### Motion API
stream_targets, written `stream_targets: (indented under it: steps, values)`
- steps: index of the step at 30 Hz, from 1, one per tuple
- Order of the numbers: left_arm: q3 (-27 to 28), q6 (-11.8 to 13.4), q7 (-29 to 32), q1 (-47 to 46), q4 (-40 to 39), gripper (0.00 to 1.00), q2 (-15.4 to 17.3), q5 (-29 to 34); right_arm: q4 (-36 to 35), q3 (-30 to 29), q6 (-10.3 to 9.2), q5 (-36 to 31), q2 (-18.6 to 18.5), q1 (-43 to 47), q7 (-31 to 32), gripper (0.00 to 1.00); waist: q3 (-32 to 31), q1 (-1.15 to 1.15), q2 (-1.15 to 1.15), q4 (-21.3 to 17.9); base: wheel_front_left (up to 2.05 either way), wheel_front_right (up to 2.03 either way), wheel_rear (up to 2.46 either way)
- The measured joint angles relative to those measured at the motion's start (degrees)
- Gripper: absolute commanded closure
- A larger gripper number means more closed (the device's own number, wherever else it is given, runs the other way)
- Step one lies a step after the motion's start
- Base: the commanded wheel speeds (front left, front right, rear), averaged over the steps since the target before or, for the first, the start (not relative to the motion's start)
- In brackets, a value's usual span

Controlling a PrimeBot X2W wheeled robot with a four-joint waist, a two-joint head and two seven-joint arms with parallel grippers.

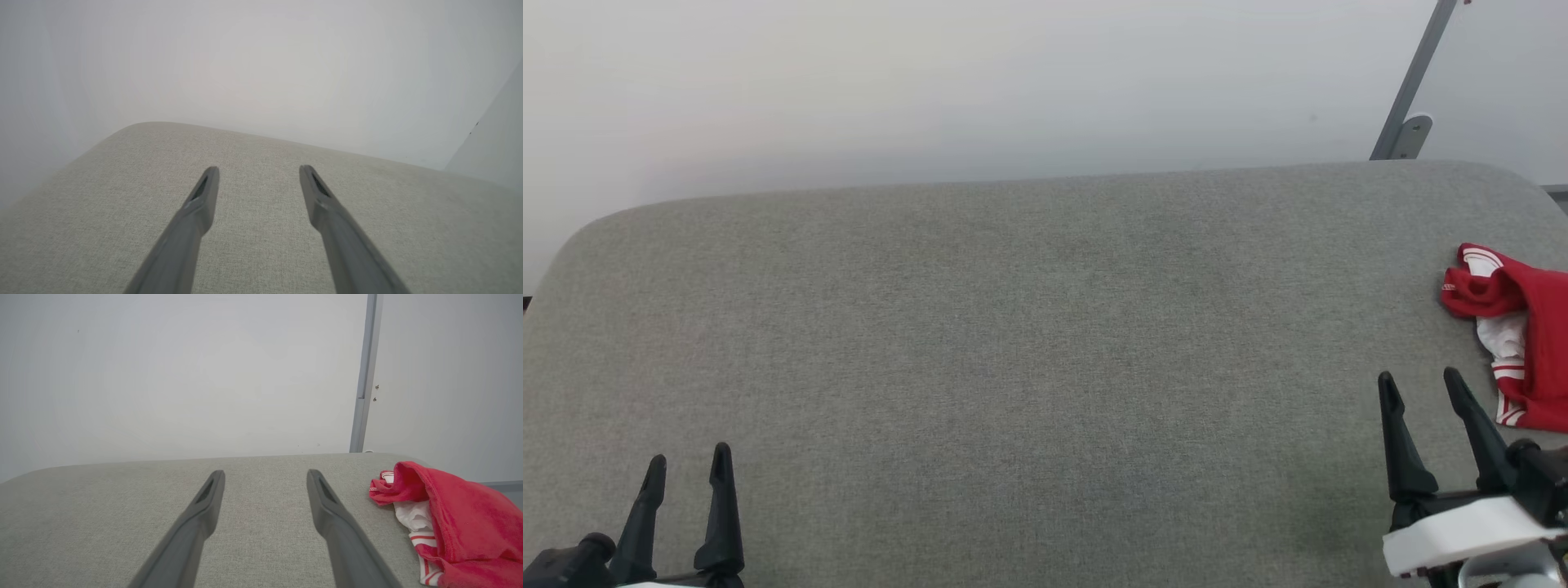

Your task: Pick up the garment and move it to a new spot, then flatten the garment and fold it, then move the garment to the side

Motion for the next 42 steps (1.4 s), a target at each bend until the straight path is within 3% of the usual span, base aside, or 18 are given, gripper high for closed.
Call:
stream_targets:
  steps: [9, 25, 26, 32, 42]
  values:
    - [-0.51, 0.00, 0.01, 0.40, -0.01, 0.00, 0.71, -0.60, -2.54, -0.62, 0.00, -0.18, 1.89, 2.40, 0.00, 0.00, 0.08, 0.00, 0.00, -0.40, 0.00, 0.00, 0.00]
    - [-0.49, 0.01, 0.01, 0.77, -0.02, 0.00, -0.70, -0.83, -3.69, -0.25, 0.00, -0.26, 1.80, 2.91, 0.00, 0.00, -0.30, 0.00, 0.00, -0.14, 0.00, 0.00, 0.00]
    - [-0.55, 0.02, 0.10, 0.88, 0.46, 1.00, -1.01, -0.83, -3.32, -0.26, 0.00, -0.23, 1.94, 3.00, 0.00, 1.00, -0.31, 0.00, 0.00, -0.14, 0.00, 0.00, 0.00]
    - [-1.13, 0.02, 0.63, 1.27, 3.21, 1.00, -3.05, -1.41, -0.51, -0.16, 0.00, 0.89, 2.96, 4.67, 0.53, 1.00, -0.31, 0.00, 0.00, -0.11, 0.00, 0.00, 0.00]
    - [-1.03, 0.02, 3.12, 0.69, 3.78, 1.00, -3.60, -9.58, -0.11, -0.56, 0.00, 9.89, 3.72, 4.19, 2.98, 1.00, -0.28, 0.00, 0.00, 0.05, 0.00, 0.00, 0.00]
